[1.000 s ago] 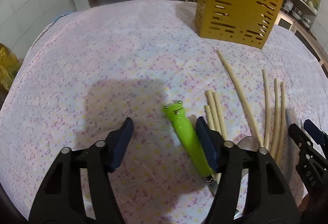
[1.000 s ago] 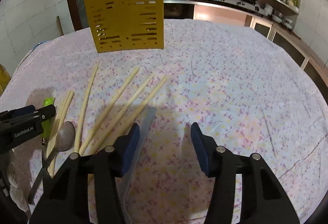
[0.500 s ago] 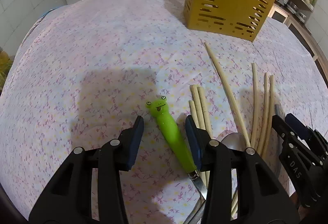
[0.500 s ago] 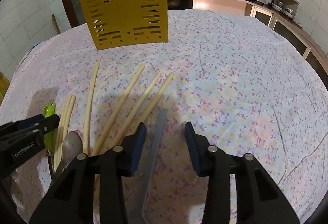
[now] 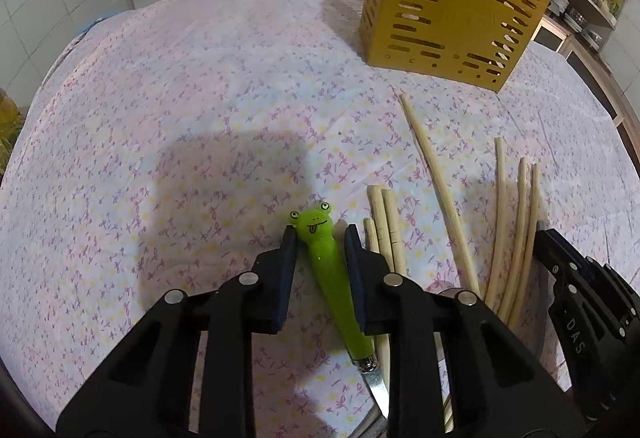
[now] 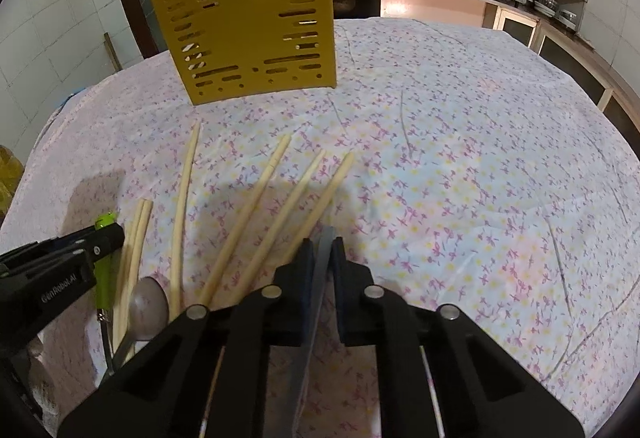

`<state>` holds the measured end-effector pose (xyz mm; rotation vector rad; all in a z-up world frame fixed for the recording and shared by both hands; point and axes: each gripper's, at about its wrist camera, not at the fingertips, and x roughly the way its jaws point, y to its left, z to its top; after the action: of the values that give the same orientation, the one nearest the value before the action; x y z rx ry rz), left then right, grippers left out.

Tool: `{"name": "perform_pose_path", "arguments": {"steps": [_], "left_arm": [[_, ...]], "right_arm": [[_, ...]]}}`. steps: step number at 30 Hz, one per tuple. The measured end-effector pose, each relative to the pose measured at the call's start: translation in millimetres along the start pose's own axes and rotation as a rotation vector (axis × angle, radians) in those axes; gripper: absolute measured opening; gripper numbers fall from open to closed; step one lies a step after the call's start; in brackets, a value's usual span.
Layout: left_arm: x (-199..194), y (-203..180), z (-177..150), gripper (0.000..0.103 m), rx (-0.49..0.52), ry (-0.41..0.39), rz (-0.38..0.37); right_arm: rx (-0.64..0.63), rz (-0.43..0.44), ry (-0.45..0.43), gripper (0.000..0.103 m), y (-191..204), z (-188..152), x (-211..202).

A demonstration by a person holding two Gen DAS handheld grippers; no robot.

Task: Organize utensils
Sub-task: 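Lift the fork with the left gripper into the yellow holder while the right gripper inserts the spoon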

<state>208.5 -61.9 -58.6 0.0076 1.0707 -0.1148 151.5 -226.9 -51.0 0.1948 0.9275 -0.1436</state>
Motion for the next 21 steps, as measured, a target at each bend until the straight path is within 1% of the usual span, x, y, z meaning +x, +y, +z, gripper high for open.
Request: {"name": "perform_pose_path", "arguments": {"steps": [3, 6, 9, 13, 15, 18, 21], "left_arm": [[-6, -1, -3, 0.021, 0.004, -0.028, -0.02], [-22, -2, -5, 0.018, 0.01, -0.086, -0.025], [-53, -6, -7, 0.018, 0.034, -0.192, -0.04], [-91, -10, -13, 0.018, 0.06, -0.319, -0.066], [-105, -12, -13, 0.018, 0.067, -0.367, -0.065], [-123, -12, -13, 0.018, 0.074, -0.441, -0.064], [-138, -15, -13, 0.018, 0.081, -0.491, -0.072]], "right_arm": [[0.014, 0.025, -0.053, 0.007, -4, -1, -15], [0.022, 0.052, -0.117, 0.007, -9, -1, -36], [0.035, 0.077, -0.182, 0.007, -15, 1, -57], [0.026, 0.091, -0.304, 0.007, -19, 5, -89], [0.01, 0.075, -0.372, 0.007, -18, 6, -103], [0.005, 0.067, -0.447, 0.007, -19, 8, -116], [0.013, 0.073, -0.487, 0.007, -19, 12, -121]]}}
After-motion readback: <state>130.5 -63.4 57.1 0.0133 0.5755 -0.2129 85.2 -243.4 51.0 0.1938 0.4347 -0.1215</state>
